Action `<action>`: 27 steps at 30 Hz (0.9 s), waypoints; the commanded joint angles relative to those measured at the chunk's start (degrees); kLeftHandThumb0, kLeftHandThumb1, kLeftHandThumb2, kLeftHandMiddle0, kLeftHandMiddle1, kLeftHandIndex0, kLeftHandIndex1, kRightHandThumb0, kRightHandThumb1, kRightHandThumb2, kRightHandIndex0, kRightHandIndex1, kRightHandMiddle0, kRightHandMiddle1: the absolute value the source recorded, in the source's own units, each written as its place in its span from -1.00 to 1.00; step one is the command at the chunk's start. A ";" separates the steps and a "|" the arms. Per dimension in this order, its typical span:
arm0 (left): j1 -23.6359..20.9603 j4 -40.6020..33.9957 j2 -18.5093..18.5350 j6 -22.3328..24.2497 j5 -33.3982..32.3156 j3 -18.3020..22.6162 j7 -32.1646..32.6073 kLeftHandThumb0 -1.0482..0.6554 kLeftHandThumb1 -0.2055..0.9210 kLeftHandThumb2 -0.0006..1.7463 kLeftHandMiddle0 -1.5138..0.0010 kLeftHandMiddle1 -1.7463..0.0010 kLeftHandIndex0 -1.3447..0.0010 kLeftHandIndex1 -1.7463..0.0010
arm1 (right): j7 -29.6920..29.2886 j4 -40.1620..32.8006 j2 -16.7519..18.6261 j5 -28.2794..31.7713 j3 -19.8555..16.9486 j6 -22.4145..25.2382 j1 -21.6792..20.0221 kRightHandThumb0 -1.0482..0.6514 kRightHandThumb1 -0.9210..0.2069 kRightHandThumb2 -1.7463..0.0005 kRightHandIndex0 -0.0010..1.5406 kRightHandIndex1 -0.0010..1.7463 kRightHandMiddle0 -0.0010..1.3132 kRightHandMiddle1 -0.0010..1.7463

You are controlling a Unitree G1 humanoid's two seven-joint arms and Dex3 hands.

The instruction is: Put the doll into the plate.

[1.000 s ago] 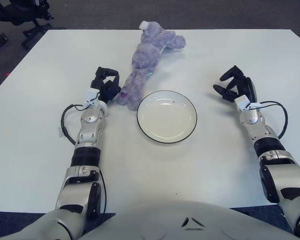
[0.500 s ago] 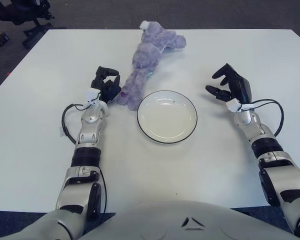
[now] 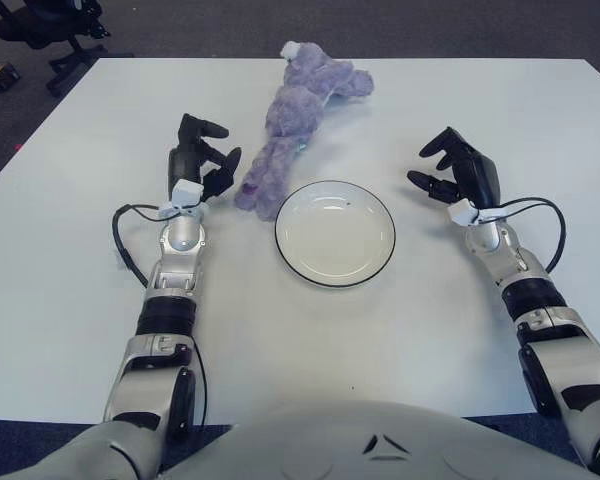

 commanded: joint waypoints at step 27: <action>-11.54 -5.78 -1.88 23.56 21.72 -15.48 8.29 -0.60 1.00 -0.60 0.54 0.84 0.72 0.36 | 5.70 -2.95 -1.29 -0.93 1.56 4.24 0.98 0.23 -1.00 0.66 -0.37 0.70 -0.49 0.56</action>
